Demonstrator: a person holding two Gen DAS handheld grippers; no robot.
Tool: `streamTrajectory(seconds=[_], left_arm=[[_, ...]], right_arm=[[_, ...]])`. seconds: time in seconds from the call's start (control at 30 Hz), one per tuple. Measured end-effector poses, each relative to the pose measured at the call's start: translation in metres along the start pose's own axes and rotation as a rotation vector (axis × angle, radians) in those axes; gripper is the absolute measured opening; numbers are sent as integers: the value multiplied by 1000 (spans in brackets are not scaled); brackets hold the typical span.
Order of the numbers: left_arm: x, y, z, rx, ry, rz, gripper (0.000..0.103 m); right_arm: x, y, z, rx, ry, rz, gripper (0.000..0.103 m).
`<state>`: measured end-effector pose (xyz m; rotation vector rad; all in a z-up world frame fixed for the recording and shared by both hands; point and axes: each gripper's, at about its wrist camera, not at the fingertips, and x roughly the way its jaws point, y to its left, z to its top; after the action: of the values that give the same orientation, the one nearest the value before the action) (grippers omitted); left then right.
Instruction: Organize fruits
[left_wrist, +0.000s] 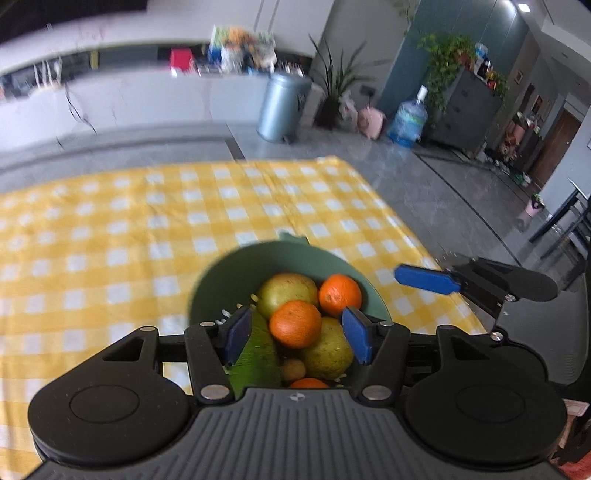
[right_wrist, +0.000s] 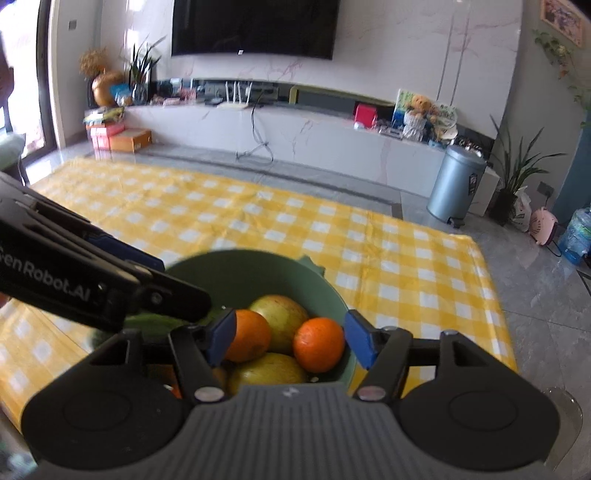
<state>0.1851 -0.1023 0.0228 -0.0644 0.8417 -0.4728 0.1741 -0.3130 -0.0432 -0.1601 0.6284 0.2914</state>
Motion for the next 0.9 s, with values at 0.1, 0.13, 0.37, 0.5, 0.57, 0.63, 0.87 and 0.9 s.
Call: streamTrajectory(seconds=[0.1, 0.13, 0.37, 0.5, 0.57, 0.63, 0.87, 0.9], left_arm=[[-31, 0, -5, 21, -54, 61, 66], [-40, 0, -7, 26, -67, 89, 67], [-89, 7, -30, 53, -164, 205, 68], [-102, 8, -47, 82, -201, 293, 68], [-106, 7, -56, 89, -209, 333, 69], [-111, 8, -68, 104, -224, 354, 70], [-111, 11, -102, 125, -276, 383, 73], [-109, 12, -105, 125, -276, 381, 74]], right_arm=[[-22, 11, 0, 48, -31, 10, 75], [-29, 15, 0, 67, -44, 12, 76], [-80, 46, -10, 201, -150, 44, 84], [-101, 69, -23, 244, -202, 27, 86], [-110, 78, -32, 265, -225, 5, 86], [-118, 88, -41, 274, -248, -26, 86], [-127, 111, -70, 254, -280, -129, 93], [-126, 113, -73, 249, -276, -133, 94]])
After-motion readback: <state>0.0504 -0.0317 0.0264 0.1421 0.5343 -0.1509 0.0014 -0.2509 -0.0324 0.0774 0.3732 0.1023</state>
